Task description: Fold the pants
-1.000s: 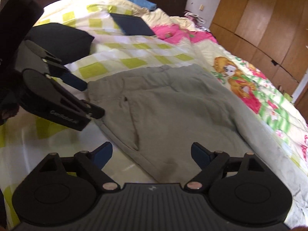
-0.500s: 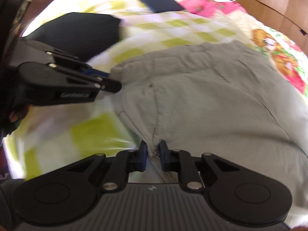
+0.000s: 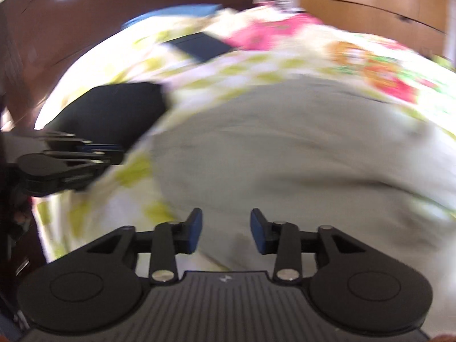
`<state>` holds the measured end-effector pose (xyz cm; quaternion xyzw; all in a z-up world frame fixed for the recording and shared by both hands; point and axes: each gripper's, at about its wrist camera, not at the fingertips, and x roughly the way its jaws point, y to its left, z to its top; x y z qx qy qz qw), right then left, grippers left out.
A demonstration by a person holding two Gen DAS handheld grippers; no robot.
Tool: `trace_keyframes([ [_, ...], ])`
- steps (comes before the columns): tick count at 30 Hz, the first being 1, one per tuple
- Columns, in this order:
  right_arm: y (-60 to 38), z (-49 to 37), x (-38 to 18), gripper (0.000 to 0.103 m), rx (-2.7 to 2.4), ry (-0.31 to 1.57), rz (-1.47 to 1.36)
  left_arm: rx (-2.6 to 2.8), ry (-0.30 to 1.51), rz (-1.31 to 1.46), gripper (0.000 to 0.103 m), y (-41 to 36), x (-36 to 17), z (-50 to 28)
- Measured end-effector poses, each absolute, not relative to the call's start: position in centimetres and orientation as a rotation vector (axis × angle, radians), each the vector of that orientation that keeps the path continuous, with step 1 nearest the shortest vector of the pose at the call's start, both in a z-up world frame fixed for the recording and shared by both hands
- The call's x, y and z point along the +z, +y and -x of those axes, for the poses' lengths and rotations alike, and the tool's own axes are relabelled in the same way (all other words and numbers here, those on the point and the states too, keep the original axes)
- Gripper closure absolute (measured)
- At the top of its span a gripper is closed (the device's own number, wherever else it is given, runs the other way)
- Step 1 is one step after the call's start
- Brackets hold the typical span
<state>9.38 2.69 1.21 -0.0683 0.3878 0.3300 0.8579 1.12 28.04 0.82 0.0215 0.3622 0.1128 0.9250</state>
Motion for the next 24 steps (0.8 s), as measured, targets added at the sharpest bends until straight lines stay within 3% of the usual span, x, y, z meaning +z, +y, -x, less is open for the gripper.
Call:
trace_keyframes([
  [5,-16.4,-10.5,0.5,0.062,0.180,0.822,-0.040,0.045,0.718,-0.076,0.079,20.2,1.6,-3.7],
  [10,-32.3,-10.4,-1.2,0.060,-0.170,0.808,-0.433,-0.120,0.758,-0.086,0.076,11.8,0.8,-7.1],
  [18,-38.0,-13.5,-4.1,0.060,-0.179,0.713,-0.759,-0.245,0.792,-0.173,0.075,2.4,0.8,-10.2],
  [19,-38.5,-13.8,-4.3,0.068,-0.172,0.709,-0.778,-0.251,0.793,-0.180,0.075,1.5,0.9,-10.4],
  [20,-38.8,-14.2,-4.6,0.088,-0.164,0.712,-0.809,-0.256,0.793,-0.188,0.075,0.9,1.0,-10.5],
  [21,-39.4,-14.5,-5.0,0.099,-0.149,0.722,-0.851,-0.260,0.793,-0.197,0.075,0.5,1.0,-10.5],
  [24,-40.3,-13.7,-4.4,0.100,-0.142,0.696,-0.871,-0.267,0.792,-0.213,0.075,-0.3,1.1,-10.5],
])
